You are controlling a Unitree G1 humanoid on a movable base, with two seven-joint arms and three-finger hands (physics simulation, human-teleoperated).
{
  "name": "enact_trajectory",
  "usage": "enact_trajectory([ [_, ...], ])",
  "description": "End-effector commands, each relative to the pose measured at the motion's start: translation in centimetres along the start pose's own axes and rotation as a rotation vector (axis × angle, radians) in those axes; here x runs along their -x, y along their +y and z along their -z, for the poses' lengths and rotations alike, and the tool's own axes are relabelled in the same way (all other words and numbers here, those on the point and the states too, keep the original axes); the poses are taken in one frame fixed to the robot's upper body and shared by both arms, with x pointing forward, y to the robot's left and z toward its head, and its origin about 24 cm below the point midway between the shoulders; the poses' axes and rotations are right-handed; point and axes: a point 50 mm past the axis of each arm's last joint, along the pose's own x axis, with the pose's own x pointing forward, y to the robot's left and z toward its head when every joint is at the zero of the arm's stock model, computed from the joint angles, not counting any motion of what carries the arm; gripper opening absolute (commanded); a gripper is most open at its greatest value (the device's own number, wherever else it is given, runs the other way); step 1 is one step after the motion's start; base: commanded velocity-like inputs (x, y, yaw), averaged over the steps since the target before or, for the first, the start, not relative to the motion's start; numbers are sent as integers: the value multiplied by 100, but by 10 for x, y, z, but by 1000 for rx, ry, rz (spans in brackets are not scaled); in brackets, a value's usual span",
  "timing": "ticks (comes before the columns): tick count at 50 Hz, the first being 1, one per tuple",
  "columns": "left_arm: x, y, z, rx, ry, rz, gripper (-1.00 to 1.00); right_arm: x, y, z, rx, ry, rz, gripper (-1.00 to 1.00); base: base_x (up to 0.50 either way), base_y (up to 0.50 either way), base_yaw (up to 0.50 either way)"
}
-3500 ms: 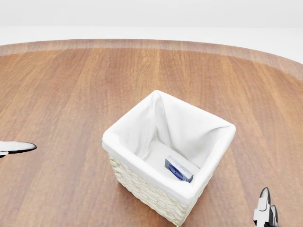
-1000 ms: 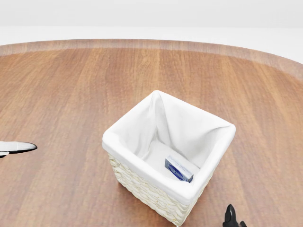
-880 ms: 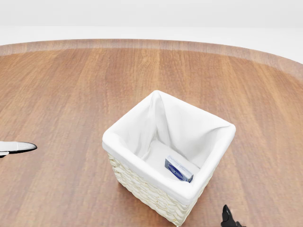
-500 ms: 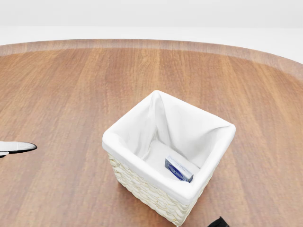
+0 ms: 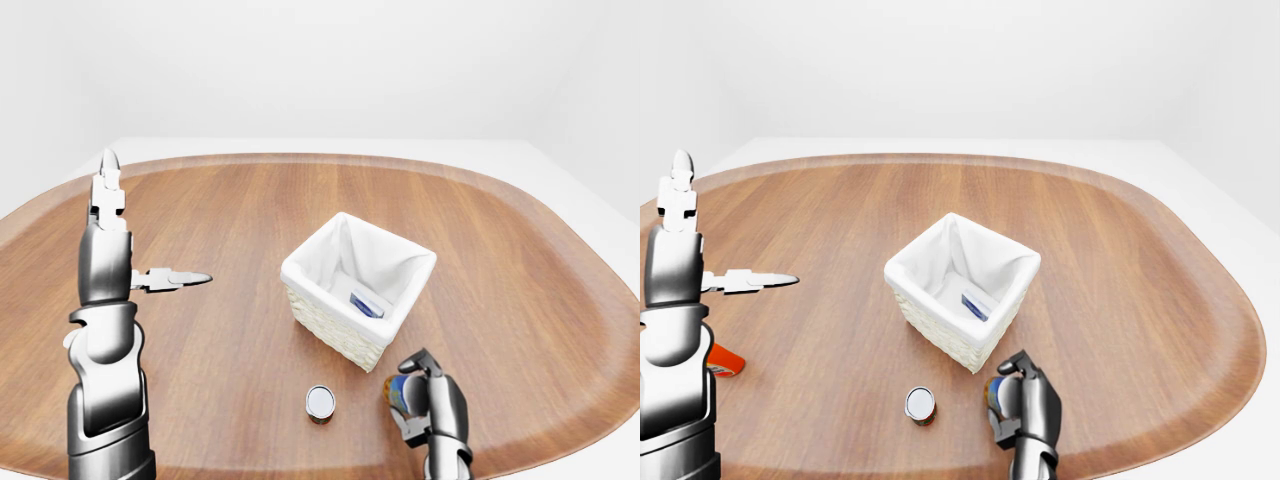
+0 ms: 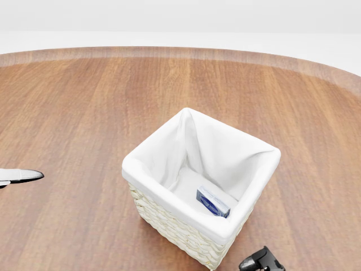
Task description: Pick up the alphabet soup and the cream cheese box, and put them in the basket.
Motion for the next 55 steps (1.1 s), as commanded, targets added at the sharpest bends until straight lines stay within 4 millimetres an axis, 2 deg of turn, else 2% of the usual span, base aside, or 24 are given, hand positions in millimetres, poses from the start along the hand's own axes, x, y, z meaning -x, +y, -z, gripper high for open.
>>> enact_trajectory([
  [1,0,0,0,0,0,1,100,-2,-10,-10,-23,-44,37,-100,0,0,0],
  [16,0,-1,2,2,2,2,100,-7,-37,-10,-79,-22,167,-100,0,0,0],
  [27,0,-1,1,2,2,3,100,-9,-51,-19,-126,-42,242,-100,0,0,0],
  [37,0,-1,1,3,0,2,100,-14,-71,-45,-188,-145,310,-100,0,0,0],
  [55,0,-1,1,5,-1,3,100,-19,-86,-88,-279,-320,341,-100,0,0,0],
])
